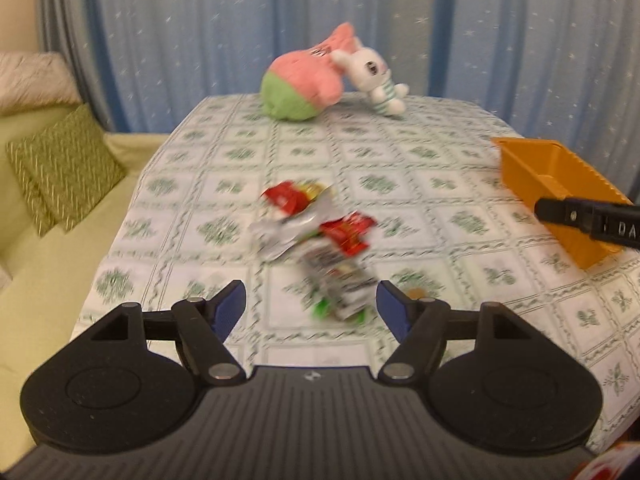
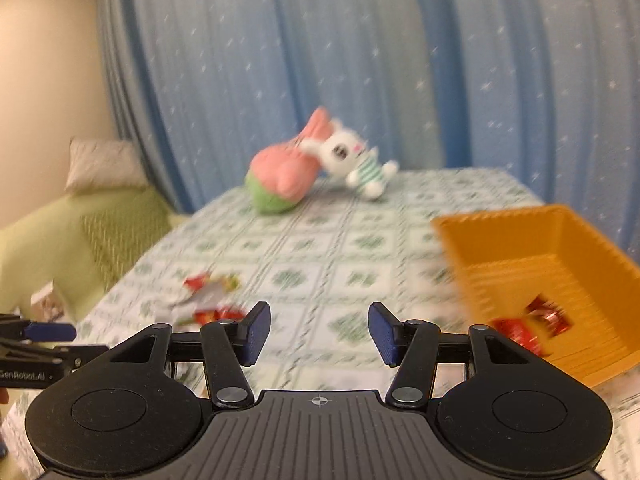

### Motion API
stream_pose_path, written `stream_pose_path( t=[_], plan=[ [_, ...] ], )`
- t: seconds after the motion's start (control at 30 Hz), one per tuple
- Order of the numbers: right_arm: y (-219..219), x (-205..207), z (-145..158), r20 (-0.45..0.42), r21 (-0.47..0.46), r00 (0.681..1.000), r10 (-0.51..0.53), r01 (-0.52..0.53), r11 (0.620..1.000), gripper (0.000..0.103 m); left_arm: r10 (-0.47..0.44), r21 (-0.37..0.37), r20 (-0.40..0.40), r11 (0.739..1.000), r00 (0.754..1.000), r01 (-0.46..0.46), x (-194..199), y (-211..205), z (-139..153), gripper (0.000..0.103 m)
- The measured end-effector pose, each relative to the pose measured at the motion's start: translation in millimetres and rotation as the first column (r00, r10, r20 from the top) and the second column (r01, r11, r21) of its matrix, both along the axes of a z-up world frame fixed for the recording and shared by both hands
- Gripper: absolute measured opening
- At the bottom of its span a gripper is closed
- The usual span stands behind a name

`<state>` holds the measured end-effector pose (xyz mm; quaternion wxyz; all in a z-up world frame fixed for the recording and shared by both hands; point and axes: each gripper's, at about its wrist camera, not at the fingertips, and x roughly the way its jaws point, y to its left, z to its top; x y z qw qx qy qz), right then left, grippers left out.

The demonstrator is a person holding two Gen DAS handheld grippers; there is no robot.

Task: Organize snacks
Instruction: 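Grasp the clear snack packet with the left tool while the right tool grasps the caramel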

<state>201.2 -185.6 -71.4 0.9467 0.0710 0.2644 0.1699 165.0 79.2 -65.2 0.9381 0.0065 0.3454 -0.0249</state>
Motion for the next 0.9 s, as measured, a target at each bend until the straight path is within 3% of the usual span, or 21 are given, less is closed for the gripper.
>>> stream_pose_path(
  t=[0.4,0.53,0.9],
  plan=[
    [77,0,-46,-0.117,-0.066,0.982,0.148,-0.157,0.985,0.054,0.089,-0.087,-0.003,0.992,0.996,-0.089,26,25,-12,0.069],
    [92,3,-59,-0.135,-0.080,0.980,0.145,-0.157,0.984,0.054,0.093,-0.068,-0.023,0.993,0.995,-0.094,31,25,-20,0.070],
    [107,19,-69,-0.145,-0.091,0.983,0.112,-0.126,0.988,0.039,0.083,-0.094,-0.038,0.992,0.996,-0.086,35,22,-24,0.072]
  ],
)
